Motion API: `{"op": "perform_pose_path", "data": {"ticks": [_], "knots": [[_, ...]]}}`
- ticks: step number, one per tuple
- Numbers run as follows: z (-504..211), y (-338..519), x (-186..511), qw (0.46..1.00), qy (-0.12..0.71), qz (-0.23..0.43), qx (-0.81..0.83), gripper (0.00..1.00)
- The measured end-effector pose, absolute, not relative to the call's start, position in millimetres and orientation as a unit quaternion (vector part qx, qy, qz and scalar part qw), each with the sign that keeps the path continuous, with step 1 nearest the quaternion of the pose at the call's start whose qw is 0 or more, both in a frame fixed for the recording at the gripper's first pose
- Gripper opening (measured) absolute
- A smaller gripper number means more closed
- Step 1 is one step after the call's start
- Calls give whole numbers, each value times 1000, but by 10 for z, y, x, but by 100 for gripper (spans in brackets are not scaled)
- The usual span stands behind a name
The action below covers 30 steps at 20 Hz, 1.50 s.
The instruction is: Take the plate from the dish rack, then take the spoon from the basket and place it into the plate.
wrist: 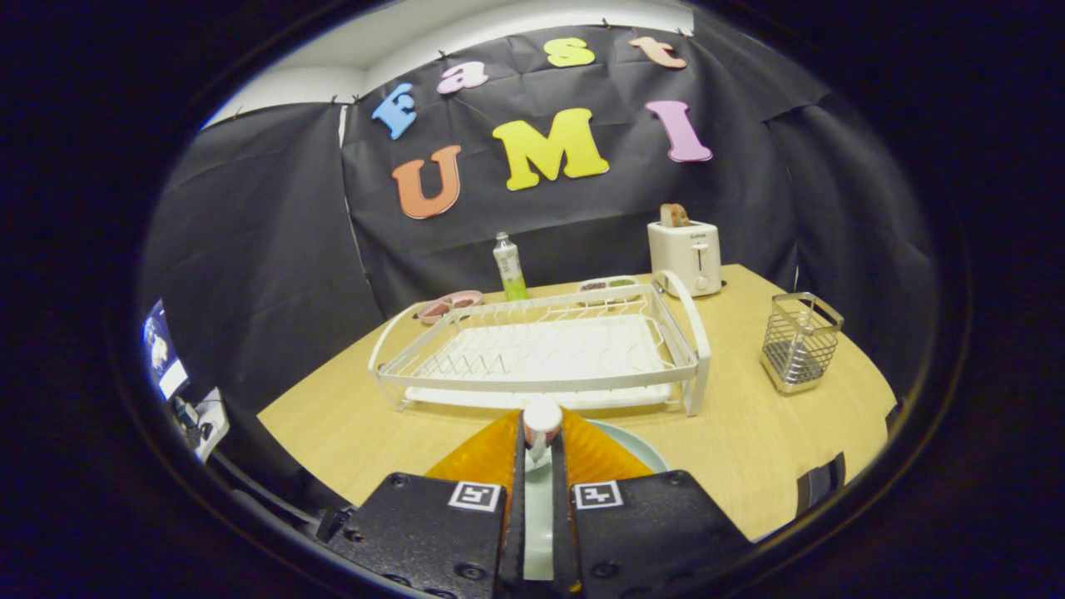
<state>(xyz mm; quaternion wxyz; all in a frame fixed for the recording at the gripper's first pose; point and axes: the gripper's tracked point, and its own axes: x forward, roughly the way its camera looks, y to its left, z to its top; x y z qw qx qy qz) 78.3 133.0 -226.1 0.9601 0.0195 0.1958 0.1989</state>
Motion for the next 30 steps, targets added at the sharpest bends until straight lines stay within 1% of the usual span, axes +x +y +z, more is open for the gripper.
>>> {"op": "perform_pose_path", "data": {"ticks": [1, 2, 3, 4, 8, 11, 17, 22, 26, 30], "knots": [[-2260, 1308, 789, 962, 195, 192, 15, 19], [-2247, 1276, 798, 964, 193, 183, 13, 23], [-2222, 1232, 812, 967, 189, 172, 12, 29], [-2180, 1207, 807, 969, 183, 163, 10, 52], [-1935, 1049, 752, 979, 153, 136, 12, 88], [-1609, 889, 624, 987, 111, 113, 15, 100], [-959, 653, 263, 995, 34, 94, 14, 100], [-468, 440, -4, 997, -36, 65, 2, 100], [-297, 415, -114, 997, -56, 61, -7, 100], [-356, 437, -94, 997, -46, 67, -8, 100]]}}
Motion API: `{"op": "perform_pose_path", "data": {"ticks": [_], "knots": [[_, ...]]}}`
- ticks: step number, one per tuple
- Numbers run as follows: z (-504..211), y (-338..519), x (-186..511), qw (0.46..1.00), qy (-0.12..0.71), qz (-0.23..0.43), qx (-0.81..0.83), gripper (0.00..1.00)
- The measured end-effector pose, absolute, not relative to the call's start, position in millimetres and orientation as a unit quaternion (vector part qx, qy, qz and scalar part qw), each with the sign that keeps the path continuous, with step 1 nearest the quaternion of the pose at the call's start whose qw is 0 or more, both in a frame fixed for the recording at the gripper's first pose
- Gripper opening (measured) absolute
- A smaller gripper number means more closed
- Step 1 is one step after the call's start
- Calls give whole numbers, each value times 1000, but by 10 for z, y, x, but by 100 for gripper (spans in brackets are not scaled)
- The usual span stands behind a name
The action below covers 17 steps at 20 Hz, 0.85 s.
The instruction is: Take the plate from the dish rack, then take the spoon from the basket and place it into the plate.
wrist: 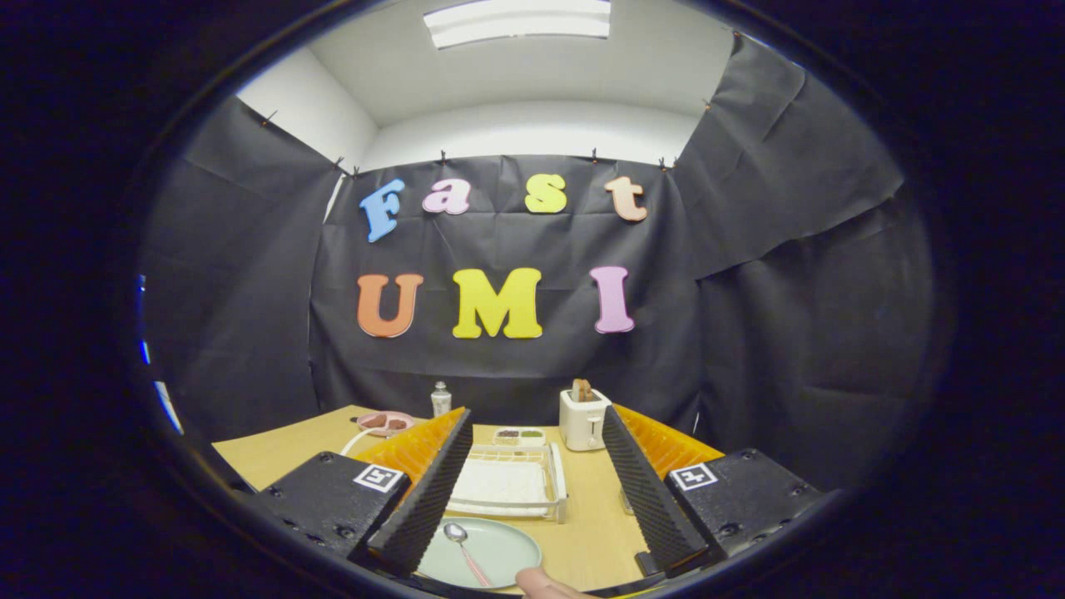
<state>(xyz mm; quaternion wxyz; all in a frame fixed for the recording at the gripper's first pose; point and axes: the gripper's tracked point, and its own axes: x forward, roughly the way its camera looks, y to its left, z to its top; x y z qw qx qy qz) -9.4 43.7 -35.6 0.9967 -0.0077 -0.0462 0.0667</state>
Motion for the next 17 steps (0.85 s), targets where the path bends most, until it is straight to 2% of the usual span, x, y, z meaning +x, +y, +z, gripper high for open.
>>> {"op": "perform_pose_path", "data": {"ticks": [17], "knots": [[-474, 355, 14, 998, -17, 64, 4, 100]]}}
